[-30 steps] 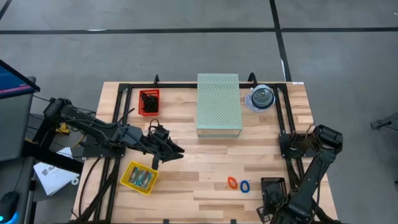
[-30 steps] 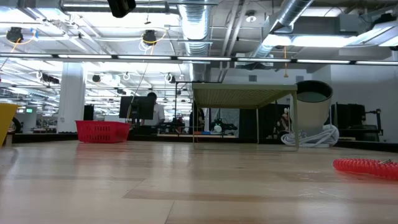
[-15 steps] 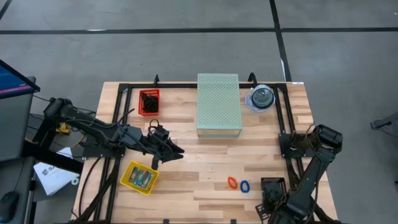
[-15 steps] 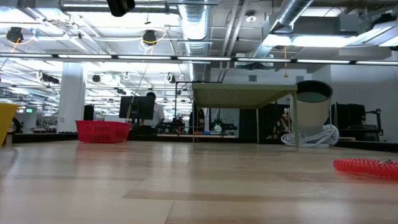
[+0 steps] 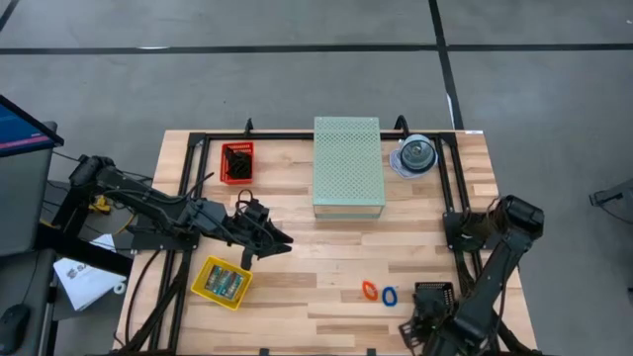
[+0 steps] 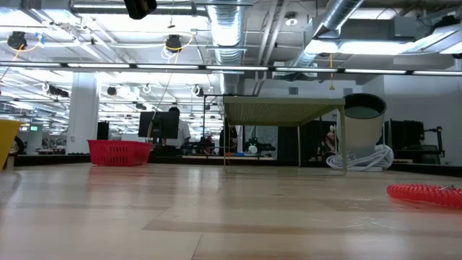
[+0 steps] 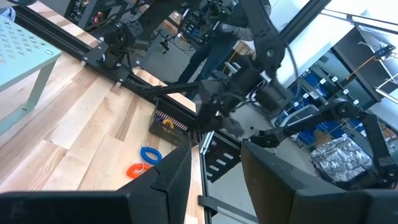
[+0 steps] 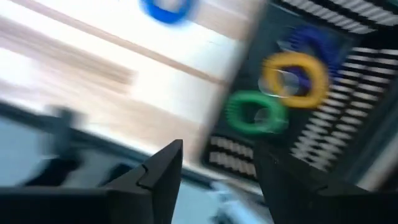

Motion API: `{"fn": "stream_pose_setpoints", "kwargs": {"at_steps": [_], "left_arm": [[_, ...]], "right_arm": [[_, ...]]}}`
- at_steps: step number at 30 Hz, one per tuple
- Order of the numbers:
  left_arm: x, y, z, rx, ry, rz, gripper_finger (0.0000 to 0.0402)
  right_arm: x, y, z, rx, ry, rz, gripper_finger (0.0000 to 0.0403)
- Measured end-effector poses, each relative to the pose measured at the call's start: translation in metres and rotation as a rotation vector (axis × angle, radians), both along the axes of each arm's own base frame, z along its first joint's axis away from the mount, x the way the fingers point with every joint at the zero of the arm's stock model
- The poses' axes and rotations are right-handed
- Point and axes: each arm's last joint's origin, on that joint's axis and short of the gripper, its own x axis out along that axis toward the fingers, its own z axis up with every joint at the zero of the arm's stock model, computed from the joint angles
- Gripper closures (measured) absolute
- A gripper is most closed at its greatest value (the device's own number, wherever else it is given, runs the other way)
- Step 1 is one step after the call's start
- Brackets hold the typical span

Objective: Pick & Place Office Desk Supplies
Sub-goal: Put the blue spring keychain band into the black bin

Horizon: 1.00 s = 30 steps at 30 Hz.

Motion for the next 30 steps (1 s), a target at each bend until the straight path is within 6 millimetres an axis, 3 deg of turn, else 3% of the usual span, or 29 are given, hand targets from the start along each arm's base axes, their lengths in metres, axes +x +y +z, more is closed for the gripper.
{"fn": "stream_pose_setpoints", "kwargs": {"at_steps": [6,10,14,17,21,26,30], "left_arm": [[0.0,0.0,0.0,0.002,0.0,-0.001,0.0266],[0.0,0.0,0.0,0.005,0.0,-0.001,0.0266],[0.0,-0.001,0.0,0.012,0.0,-0.006,0.0266],[-0.001,-0.003,0.0,0.035,-0.005,-0.013,0.0266],[-0.002,-0.005,0.0,0.04,-0.006,-0.016,0.0266],[-0.003,-0.007,-0.001,0.049,-0.002,-0.024,0.0266],[-0.004,-0.01,-0.001,0.05,-0.002,-0.035,0.0266]], "right_arm": [[0.043,-0.009,0.025,0.122,-0.229,-0.119,0.0217],[0.076,-0.022,0.026,0.182,-0.308,-0.151,0.0227],[0.093,-0.049,0.02,0.089,-0.269,-0.152,0.0231],[0.096,-0.071,0.011,-0.016,-0.188,-0.165,0.023],[0.099,-0.088,-0.008,-0.03,-0.127,-0.193,0.0234],[0.089,-0.093,-0.034,-0.014,-0.035,-0.215,0.0251],[0.083,-0.089,-0.044,0.006,-0.023,-0.241,0.0261]]}}
